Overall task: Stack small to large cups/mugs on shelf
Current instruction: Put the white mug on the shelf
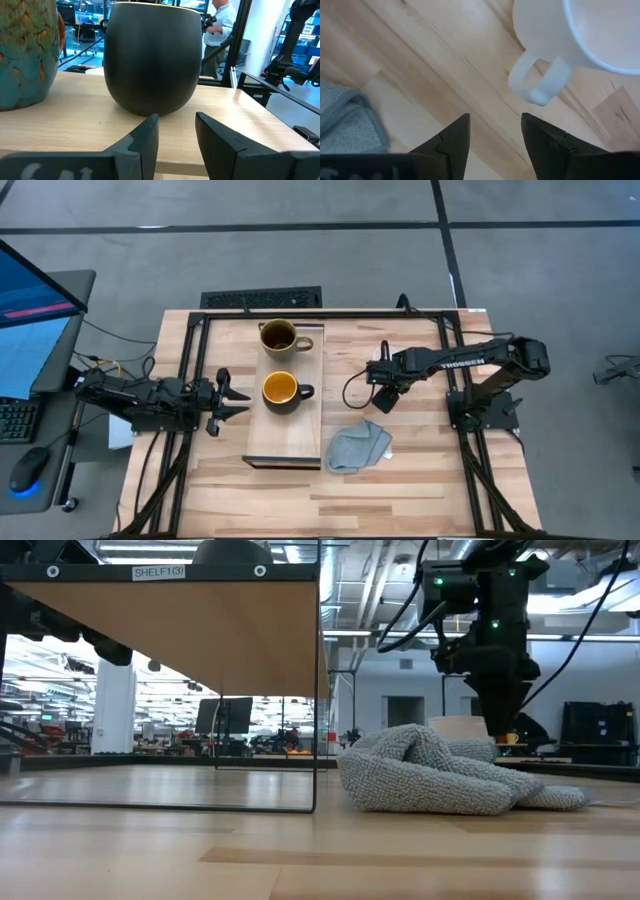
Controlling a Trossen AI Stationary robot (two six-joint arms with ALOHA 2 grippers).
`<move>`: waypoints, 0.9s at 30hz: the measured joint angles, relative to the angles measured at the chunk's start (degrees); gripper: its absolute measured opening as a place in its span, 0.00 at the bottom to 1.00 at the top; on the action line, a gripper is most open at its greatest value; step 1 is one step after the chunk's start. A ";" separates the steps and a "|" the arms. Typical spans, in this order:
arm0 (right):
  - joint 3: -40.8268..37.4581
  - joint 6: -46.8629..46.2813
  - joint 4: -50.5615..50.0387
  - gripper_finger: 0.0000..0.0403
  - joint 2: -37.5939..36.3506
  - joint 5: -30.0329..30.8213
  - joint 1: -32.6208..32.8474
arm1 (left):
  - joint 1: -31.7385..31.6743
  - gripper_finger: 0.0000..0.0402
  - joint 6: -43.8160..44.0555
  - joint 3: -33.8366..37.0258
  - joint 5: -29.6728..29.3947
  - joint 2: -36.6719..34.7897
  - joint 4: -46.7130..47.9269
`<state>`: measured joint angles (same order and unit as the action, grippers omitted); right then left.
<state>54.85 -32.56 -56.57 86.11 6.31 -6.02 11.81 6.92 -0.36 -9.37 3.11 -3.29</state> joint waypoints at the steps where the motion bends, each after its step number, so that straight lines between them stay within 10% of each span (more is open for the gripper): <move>1: 0.00 -0.02 0.00 0.50 0.00 0.02 -0.13 | 0.01 0.30 0.00 -0.01 0.00 0.00 0.01; 27: 0.00 -8.01 2.42 0.50 0.02 1.47 -2.15 | 0.00 0.30 -0.13 -0.01 0.00 0.00 0.01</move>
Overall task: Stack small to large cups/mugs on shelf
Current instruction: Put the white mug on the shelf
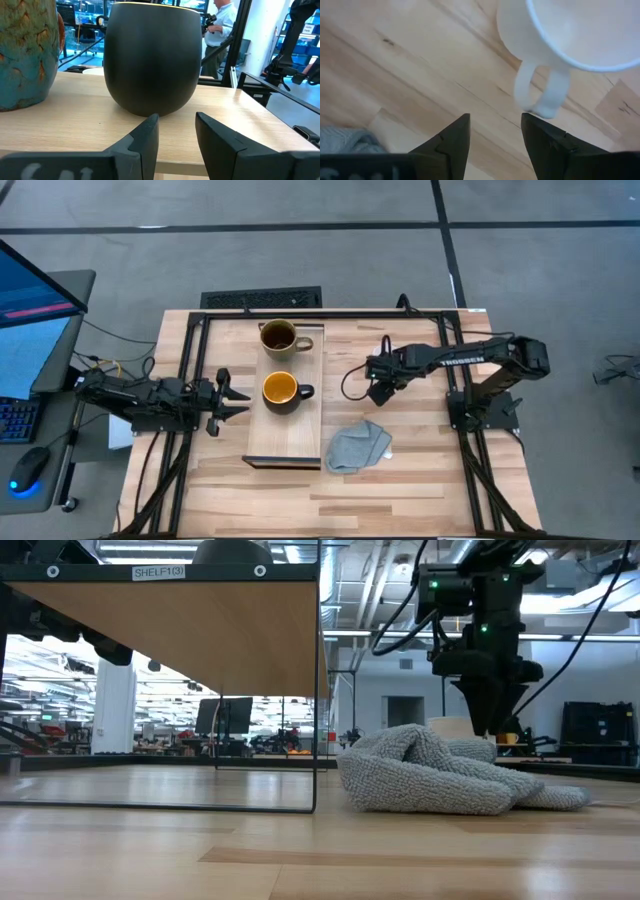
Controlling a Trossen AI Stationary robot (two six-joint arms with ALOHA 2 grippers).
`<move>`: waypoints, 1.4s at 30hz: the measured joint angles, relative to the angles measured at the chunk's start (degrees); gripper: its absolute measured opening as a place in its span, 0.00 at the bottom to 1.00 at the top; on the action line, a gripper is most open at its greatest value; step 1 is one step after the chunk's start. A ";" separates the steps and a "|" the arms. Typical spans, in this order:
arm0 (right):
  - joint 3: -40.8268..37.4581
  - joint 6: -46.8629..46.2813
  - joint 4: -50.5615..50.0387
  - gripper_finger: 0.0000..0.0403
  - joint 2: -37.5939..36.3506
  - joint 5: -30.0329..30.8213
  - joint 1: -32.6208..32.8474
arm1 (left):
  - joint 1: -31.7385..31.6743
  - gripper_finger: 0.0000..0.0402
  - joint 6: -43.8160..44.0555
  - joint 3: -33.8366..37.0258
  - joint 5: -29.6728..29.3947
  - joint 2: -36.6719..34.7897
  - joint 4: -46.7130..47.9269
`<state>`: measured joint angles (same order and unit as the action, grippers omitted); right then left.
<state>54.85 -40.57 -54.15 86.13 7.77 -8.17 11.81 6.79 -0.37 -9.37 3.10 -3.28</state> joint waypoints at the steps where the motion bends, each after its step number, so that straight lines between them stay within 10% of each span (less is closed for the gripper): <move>1: 0.00 -0.02 -0.02 0.50 0.00 -0.04 -0.17 | 0.00 0.30 0.02 0.01 0.00 0.01 -0.01; 42: 0.00 2.09 -0.38 0.50 0.22 8.85 -4.96 | 0.00 0.30 -0.07 0.01 0.00 0.01 0.01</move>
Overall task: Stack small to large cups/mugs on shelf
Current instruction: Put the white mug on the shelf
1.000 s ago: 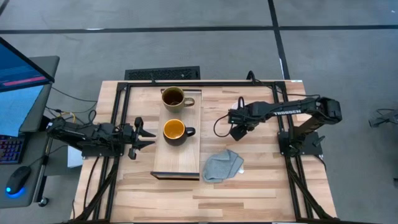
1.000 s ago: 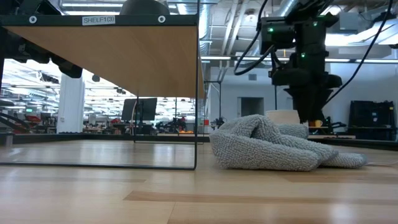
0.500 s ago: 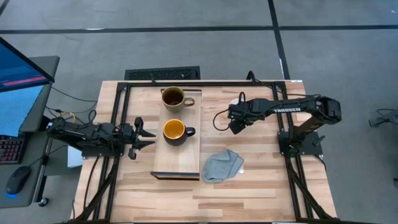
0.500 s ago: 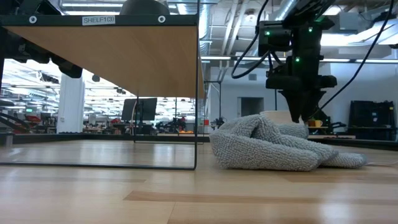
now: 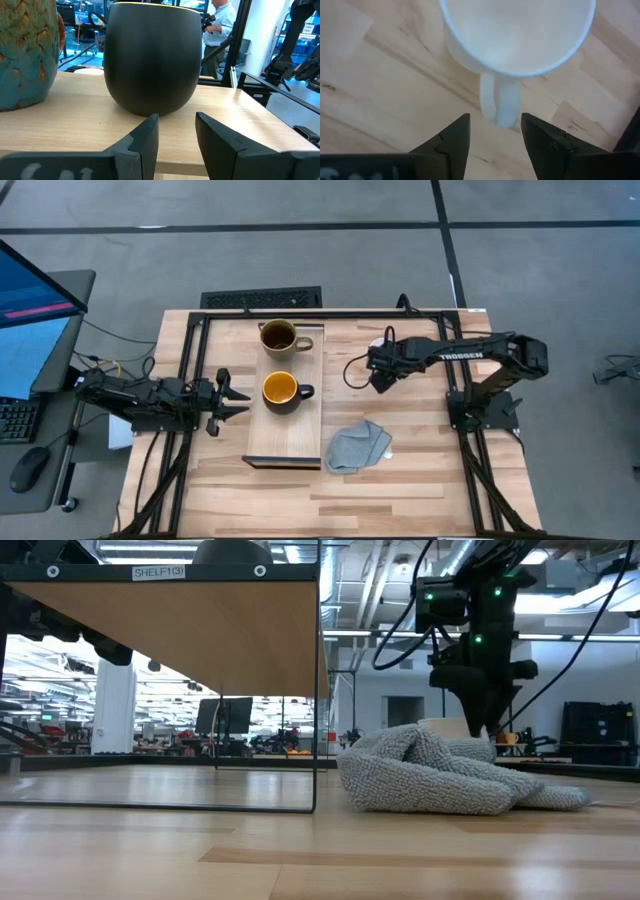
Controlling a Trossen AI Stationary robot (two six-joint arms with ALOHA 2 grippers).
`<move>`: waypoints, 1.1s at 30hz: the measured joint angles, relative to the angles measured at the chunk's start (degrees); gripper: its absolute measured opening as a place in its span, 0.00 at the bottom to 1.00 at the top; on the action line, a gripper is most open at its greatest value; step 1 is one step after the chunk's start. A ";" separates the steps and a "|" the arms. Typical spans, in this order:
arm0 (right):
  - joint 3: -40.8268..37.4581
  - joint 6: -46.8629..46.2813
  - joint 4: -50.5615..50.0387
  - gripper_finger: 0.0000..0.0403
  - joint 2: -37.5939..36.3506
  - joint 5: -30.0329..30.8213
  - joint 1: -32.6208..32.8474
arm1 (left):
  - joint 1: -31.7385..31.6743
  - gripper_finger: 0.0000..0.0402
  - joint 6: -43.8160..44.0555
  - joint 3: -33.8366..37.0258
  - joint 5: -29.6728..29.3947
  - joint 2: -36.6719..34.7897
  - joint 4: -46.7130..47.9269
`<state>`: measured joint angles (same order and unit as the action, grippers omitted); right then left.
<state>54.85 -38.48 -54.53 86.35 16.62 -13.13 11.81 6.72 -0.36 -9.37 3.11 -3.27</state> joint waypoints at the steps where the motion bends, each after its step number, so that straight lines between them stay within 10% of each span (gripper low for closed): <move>1: 0.00 0.06 0.21 0.50 0.02 0.02 -0.16 | 0.00 0.30 0.02 0.00 0.00 -0.02 -0.02; 13: 0.02 2.54 4.23 0.48 0.02 0.00 -0.93 | 0.00 0.30 0.04 0.00 0.00 0.00 0.00; 33: 0.02 2.53 4.08 0.12 0.02 -0.14 -0.91 | 0.00 0.30 0.02 0.00 0.00 0.00 0.00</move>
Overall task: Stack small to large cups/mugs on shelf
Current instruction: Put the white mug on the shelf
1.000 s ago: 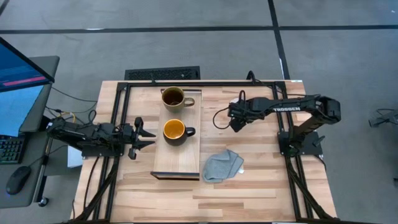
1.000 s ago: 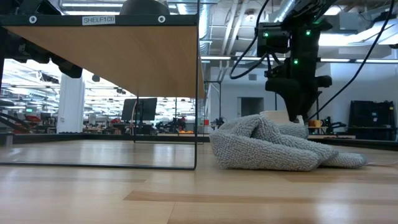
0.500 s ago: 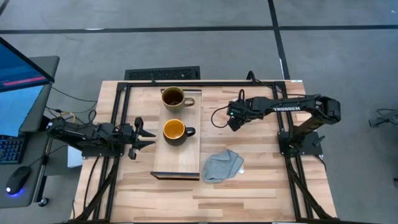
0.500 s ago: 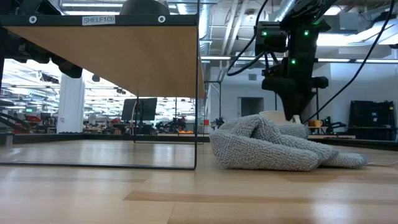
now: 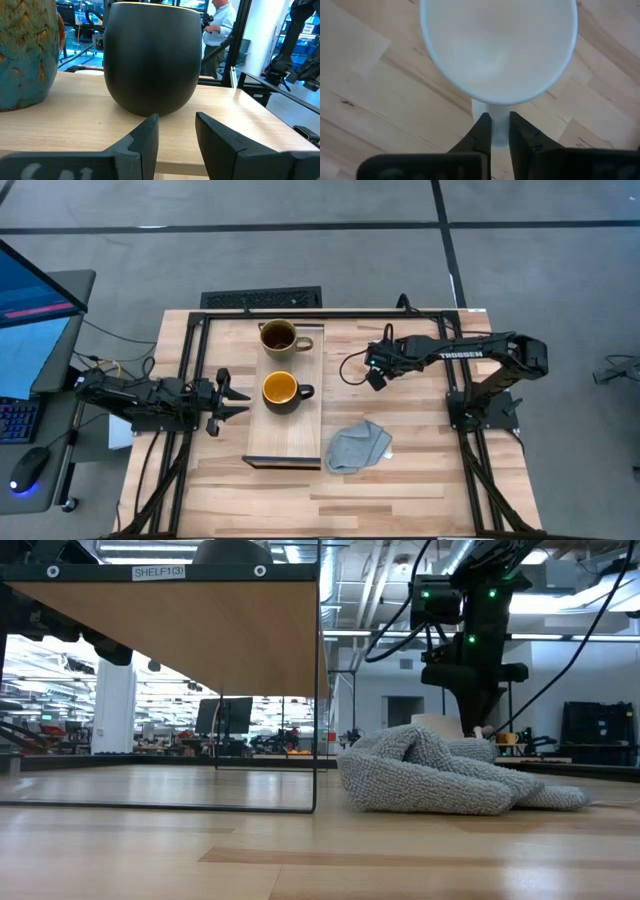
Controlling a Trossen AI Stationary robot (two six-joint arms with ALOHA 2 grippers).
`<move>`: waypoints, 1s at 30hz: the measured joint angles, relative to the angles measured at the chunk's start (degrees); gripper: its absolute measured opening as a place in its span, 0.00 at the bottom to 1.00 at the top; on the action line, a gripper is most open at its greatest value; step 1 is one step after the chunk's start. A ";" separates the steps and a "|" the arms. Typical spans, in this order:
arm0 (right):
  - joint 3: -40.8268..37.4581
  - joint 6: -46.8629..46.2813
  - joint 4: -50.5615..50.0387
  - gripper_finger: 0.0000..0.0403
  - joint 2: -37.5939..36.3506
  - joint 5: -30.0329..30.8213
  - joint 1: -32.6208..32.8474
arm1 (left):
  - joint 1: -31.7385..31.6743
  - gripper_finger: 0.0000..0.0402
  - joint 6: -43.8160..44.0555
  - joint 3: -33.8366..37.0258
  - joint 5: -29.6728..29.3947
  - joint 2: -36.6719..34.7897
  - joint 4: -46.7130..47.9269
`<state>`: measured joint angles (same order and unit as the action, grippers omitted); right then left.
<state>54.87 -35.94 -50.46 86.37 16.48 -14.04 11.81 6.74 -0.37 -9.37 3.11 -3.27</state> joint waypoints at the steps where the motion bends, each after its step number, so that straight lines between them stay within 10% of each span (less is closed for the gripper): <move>1: 0.00 0.00 0.00 0.13 0.00 -0.04 0.00 | 0.00 0.30 0.00 -0.01 0.00 0.00 -0.02; 30: 17.51 1.33 -15.49 0.02 -0.24 -1.98 7.88 | 0.00 0.30 -0.02 0.00 0.00 -0.02 -0.02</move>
<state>72.38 -34.61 -65.95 86.13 14.50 -6.17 11.81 6.72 -0.36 -9.37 3.09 -3.29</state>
